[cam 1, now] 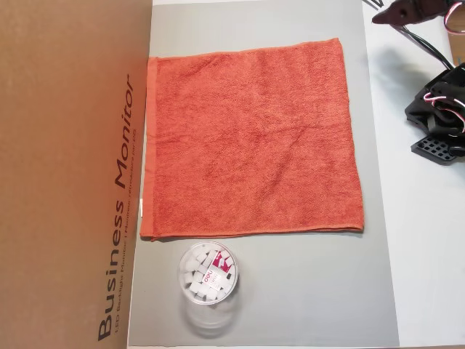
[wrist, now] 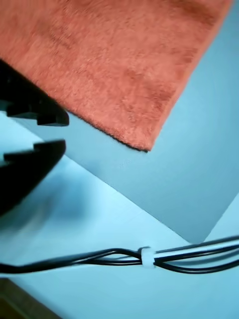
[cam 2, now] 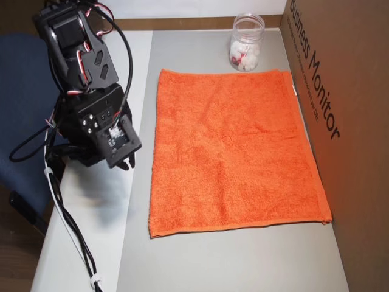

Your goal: Fold the blanket.

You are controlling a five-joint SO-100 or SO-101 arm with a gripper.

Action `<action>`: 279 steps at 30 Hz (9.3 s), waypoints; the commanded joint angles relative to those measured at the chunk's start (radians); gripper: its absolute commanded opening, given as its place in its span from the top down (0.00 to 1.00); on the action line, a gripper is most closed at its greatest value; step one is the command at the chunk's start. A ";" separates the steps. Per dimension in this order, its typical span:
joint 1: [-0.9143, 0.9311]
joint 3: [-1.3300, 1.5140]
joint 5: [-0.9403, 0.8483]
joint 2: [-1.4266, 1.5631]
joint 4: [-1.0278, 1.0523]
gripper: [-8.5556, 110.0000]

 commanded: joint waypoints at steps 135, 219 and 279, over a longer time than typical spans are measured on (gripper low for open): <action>-0.143 0.672 0.015 -0.258 -1.250 0.93; -1.218 -1.361 -0.506 -1.767 -1.246 0.93; -1.327 -0.943 -0.342 -1.430 -1.207 0.82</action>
